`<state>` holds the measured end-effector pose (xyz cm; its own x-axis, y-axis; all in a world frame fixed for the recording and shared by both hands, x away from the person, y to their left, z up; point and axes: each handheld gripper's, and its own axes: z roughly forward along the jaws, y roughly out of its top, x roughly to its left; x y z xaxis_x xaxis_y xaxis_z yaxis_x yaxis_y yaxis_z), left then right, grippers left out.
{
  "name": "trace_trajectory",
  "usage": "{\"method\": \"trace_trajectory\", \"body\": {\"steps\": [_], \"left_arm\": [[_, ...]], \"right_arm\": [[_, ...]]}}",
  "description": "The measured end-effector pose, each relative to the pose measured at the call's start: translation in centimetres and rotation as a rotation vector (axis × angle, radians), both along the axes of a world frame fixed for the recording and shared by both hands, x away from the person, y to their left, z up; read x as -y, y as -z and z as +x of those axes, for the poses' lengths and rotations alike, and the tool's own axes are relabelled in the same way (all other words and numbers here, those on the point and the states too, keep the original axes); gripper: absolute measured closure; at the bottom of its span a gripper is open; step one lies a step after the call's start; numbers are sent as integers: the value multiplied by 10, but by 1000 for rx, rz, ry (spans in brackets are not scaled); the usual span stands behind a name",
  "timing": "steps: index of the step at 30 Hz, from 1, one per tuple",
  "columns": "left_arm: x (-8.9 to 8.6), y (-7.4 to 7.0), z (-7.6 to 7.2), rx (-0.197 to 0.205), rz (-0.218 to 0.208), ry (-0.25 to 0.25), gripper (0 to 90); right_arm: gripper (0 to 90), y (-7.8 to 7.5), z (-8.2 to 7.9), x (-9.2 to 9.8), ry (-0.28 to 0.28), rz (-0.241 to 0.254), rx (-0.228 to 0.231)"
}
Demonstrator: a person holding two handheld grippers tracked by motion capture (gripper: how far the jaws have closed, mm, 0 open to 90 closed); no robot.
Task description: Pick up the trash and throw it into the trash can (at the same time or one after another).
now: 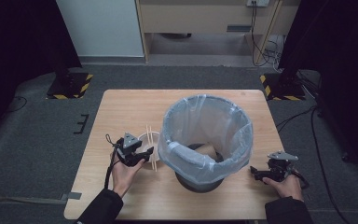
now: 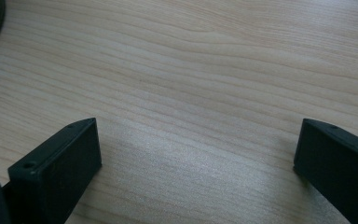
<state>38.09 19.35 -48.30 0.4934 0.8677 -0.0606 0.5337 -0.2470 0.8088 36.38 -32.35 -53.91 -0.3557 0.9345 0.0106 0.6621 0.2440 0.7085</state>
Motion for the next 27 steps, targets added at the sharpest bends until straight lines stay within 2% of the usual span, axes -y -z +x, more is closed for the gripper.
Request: {"method": "trace_trajectory", "body": {"steps": [8,15,21,27], "left_arm": [[1,5,2,-27,38,-4,417],[-2,7,3,-49,52,-19,439],[-4,7,3,-54,75,-34,482],[-9,7,5,-66,76,-53,550]], "right_arm": [[8,0,0,0,0,0,0],[8,0,0,0,0,0,0],[8,0,0,0,0,0,0],[8,0,0,0,0,0,0]]}}
